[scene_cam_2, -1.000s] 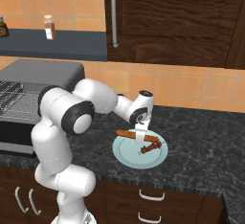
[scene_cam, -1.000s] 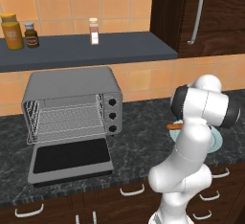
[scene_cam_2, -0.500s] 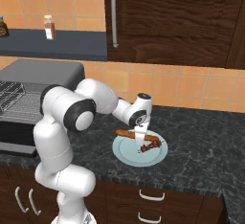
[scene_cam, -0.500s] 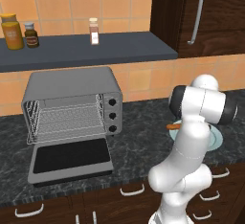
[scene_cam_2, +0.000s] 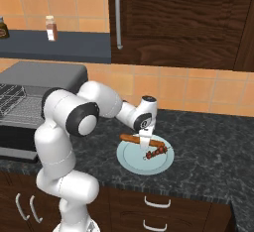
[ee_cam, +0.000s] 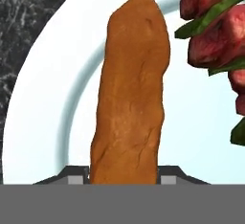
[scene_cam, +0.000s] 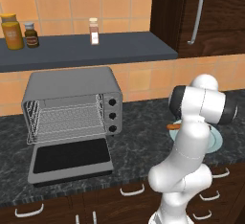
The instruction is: Pick up the kebab skewer and baguette bread, and place them inside the toaster oven. Close the toaster oven door and start by setting the timer.
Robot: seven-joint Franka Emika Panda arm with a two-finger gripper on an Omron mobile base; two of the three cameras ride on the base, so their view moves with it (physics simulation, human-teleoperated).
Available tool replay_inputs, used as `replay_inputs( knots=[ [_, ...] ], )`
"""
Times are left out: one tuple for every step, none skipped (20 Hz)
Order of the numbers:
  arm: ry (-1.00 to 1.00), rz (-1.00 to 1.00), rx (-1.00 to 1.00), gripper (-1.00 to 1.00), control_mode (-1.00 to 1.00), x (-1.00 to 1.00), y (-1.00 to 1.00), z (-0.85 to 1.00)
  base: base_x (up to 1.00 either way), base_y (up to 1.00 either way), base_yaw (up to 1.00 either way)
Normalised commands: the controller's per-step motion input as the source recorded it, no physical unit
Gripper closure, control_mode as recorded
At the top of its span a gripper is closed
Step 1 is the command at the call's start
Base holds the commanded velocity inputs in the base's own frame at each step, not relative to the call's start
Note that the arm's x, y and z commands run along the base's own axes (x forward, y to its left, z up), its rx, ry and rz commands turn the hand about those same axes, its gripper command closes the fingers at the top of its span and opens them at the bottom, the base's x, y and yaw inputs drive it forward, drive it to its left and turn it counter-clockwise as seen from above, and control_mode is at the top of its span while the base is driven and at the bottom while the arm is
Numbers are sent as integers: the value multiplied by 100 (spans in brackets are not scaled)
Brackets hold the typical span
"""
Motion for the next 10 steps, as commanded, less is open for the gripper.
replay_inputs(
  knots=[
    [0,0,0,100,-100,-14,0,39,0,0,0],
    [0,-1,0,100,-100,-5,0,64,0,0,0],
    [0,-3,0,100,-100,-7,0,69,0,0,0],
    [0,-2,0,100,-100,-21,0,84,0,0,0],
    [0,-3,0,100,-100,-15,0,88,0,0,0],
    [-4,-4,0,100,-100,-24,6,55,0,0,0],
    [0,-1,0,100,-100,-14,4,73,0,0,0],
    [0,0,0,100,-100,-21,6,69,0,0,0],
    [-3,0,0,100,-100,-45,9,59,0,0,0],
    [-2,-8,0,100,-100,-55,24,54,0,0,0]
  ],
)
